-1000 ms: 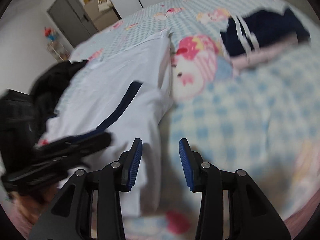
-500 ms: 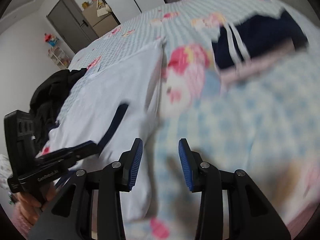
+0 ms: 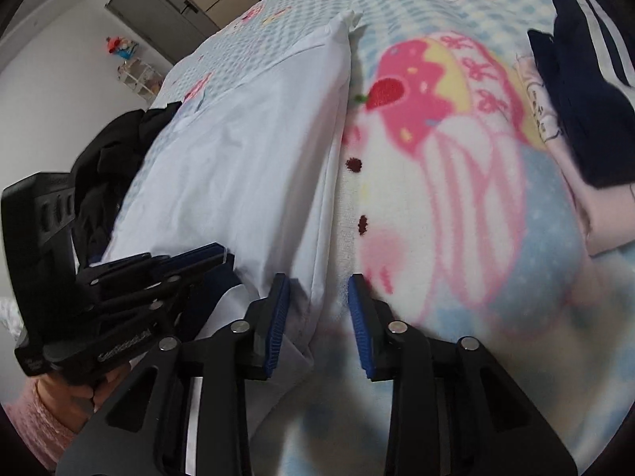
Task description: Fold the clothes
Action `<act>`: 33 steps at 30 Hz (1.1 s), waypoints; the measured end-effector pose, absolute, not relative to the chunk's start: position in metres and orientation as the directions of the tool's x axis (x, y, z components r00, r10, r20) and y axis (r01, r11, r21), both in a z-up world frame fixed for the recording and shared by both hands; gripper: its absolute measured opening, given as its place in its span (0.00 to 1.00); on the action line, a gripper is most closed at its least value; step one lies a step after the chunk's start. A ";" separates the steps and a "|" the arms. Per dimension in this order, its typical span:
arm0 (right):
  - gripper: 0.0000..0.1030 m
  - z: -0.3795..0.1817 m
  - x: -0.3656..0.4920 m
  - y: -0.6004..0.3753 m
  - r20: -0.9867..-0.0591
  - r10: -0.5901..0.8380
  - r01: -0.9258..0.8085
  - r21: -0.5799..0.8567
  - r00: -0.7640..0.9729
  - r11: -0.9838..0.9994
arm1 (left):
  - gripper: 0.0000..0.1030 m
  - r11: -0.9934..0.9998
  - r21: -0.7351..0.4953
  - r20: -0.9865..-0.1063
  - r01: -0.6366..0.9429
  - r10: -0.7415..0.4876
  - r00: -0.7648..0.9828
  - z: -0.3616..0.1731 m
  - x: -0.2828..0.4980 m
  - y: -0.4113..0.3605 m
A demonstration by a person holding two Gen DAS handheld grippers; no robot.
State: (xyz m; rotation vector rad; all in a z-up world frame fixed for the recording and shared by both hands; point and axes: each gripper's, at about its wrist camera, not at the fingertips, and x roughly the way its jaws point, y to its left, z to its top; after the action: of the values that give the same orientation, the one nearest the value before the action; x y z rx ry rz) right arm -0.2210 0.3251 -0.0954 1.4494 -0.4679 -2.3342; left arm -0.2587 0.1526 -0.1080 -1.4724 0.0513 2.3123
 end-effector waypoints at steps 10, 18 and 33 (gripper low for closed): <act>0.05 -0.073 -0.216 0.330 -0.788 -0.315 0.079 0.324 -0.529 -0.943 | 0.21 -0.919 -0.194 -0.857 -0.343 0.329 -0.396 -0.096 -0.250 0.153; 0.11 -0.084 -0.219 0.324 -0.815 -0.302 0.079 0.304 -0.495 -0.949 | 0.24 -0.861 -0.382 -0.748 -0.336 0.502 -0.435 -0.063 -0.210 0.127; 0.32 -0.042 -0.072 0.310 -0.711 -0.310 0.042 0.368 -0.632 -0.929 | 0.36 -0.851 -0.377 -0.741 -0.365 0.514 -0.433 -0.058 -0.139 0.139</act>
State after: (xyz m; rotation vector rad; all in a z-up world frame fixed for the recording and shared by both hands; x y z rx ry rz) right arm -0.0722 0.3103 -0.0419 1.2355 -0.4749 -2.6291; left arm -0.1392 0.1391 -0.0578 -1.2573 -0.2168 2.2815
